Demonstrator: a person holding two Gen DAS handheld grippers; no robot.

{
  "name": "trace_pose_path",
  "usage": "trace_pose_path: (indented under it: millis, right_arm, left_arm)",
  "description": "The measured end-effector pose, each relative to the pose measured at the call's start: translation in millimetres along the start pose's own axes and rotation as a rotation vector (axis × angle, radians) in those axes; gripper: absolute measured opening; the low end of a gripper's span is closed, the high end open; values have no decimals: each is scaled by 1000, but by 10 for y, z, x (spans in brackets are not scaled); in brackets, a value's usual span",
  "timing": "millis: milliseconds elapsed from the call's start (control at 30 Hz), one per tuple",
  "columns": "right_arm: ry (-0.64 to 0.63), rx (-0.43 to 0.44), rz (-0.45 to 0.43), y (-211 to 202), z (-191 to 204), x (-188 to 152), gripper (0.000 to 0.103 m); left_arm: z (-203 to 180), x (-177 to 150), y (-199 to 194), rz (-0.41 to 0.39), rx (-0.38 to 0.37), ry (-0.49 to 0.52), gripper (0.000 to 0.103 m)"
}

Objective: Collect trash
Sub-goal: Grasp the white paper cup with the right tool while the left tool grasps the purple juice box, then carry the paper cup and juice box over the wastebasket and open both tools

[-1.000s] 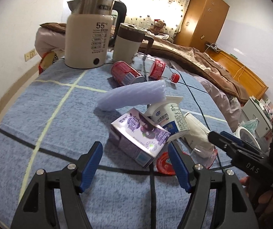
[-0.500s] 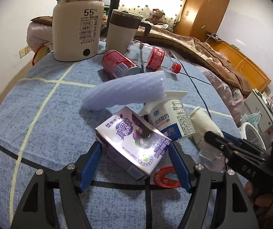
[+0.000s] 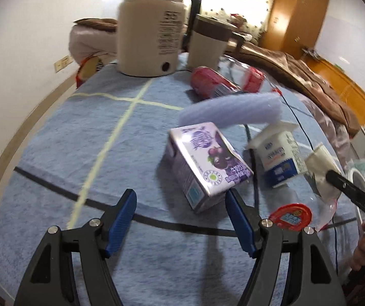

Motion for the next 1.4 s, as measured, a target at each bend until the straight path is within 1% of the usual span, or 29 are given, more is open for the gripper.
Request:
trace_pose_path:
  millis: [67, 133, 200, 267, 333, 400, 533, 633, 733, 833, 900, 1067, 1400]
  right_arm:
    - [-5, 3, -2, -10, 12, -13, 31]
    - [-2, 4, -3, -9, 13, -19, 31]
    - [7, 3, -4, -14, 1, -17, 31]
    - [14, 3, -4, -22, -19, -19, 31]
    - [17, 1, -5, -30, -43, -21, 31]
    - [25, -2, -6, -30, -67, -16, 31]
    - [27, -5, -5, -12, -69, -13, 31]
    - [22, -3, -10, -14, -50, -10, 31]
    - [23, -3, -11, -9, -55, -6, 31]
    - [25, -2, -10, 0, -55, -10, 31]
    - [28, -1, -10, -7, -65, -12, 31]
    - [38, 3, -18, -38, -90, -6, 31]
    - [47, 7, -53, -222, -155, 2, 31]
  left_arm:
    - [2, 10, -58, -9, -22, -22, 74]
    - [-60, 76, -114, -39, -57, -21, 74]
    - [-141, 165, -125, -62, -66, -7, 78]
    - [-224, 244, -77, -62, -75, 4, 80]
    - [-275, 299, -20, -58, -61, 11, 80]
    - [-288, 333, 38, -57, -18, 25, 80]
    - [-253, 333, 194, -21, -10, 5, 80]
    - [-219, 305, 272, 5, 37, 16, 80]
    - [-199, 291, 308, 9, 29, 0, 80]
    - [-199, 282, 340, 15, 11, -3, 71]
    - [-201, 286, 329, 7, -10, -13, 68]
    - [-202, 289, 273, -9, -19, -19, 61]
    - [-407, 324, 10, -70, -44, 26, 60]
Point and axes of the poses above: each gripper's, at about its wrist camera, not at the fingertips, and y roughly the way its jaws point, z to its left, x to its top, the point moved 7 cm from there along y, roughly the way its jaws point, and after that the axes turned 14 degrees about y, right-handed, at the moved point
